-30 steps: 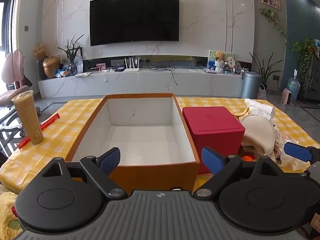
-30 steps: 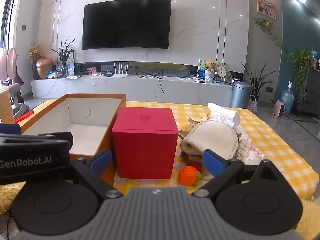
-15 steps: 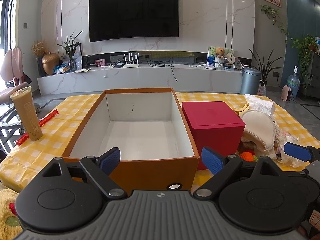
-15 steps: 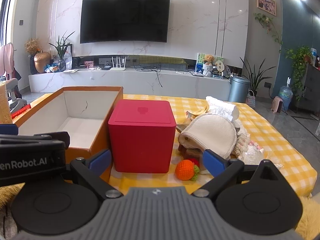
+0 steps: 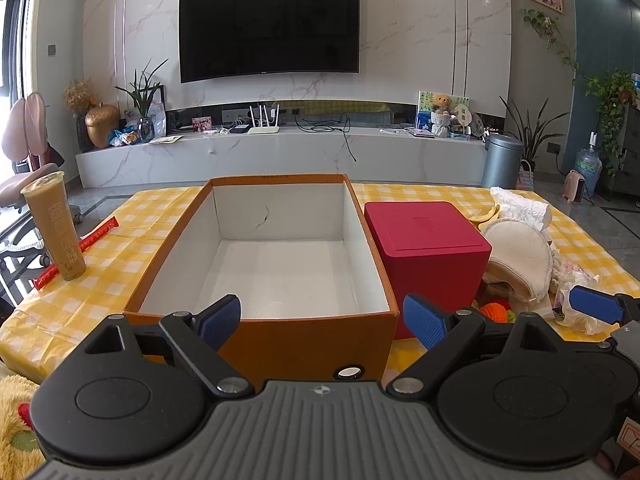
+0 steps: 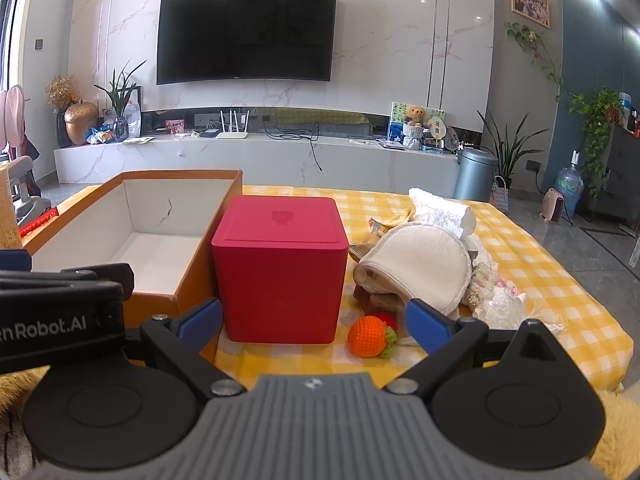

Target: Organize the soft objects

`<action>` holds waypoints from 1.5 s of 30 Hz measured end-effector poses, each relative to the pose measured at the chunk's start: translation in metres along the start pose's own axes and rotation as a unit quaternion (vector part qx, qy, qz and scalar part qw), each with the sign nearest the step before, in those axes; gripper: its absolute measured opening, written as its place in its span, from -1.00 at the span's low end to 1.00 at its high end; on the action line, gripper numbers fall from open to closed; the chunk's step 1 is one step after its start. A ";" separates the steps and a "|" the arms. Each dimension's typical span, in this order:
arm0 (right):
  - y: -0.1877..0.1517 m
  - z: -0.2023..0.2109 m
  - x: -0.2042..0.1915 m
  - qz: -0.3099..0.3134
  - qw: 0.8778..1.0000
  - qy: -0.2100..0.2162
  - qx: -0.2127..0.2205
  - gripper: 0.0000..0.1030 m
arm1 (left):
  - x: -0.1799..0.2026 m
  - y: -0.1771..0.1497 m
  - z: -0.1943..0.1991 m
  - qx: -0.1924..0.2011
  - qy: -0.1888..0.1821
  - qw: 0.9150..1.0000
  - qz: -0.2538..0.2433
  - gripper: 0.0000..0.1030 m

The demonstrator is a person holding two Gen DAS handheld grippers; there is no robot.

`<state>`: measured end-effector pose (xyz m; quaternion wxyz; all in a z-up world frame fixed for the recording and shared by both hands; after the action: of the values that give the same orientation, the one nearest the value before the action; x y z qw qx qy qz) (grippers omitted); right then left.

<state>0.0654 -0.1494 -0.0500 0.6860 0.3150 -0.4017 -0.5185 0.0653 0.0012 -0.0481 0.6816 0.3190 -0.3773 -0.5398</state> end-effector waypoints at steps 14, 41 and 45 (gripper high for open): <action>-0.001 -0.001 0.001 0.000 1.000 -0.002 -0.002 0.86 | -0.002 -0.001 0.000 -0.004 0.002 1.000 0.002 1.00; -0.004 -0.008 0.002 0.003 1.000 -0.014 -0.024 0.88 | -0.001 -0.001 -0.001 -0.023 0.015 1.000 0.005 1.00; -0.007 -0.012 0.008 -0.010 0.999 -0.018 -0.042 0.88 | 0.003 0.003 0.002 -0.020 0.016 1.000 -0.003 1.00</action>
<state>0.0738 -0.1593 -0.0598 0.6858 0.2802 -0.3885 -0.5479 0.0657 -0.0012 -0.0446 0.6919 0.3151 -0.3545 -0.5443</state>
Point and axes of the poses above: each gripper's, at about its wrist camera, not at the fingertips, and z roughly against the way its jaws point, x to its right, y to its top, the point moved 7 cm from there along -z, roughly the way its jaws point, and after that the axes turned 12 degrees about z, right-handed, at the moved point
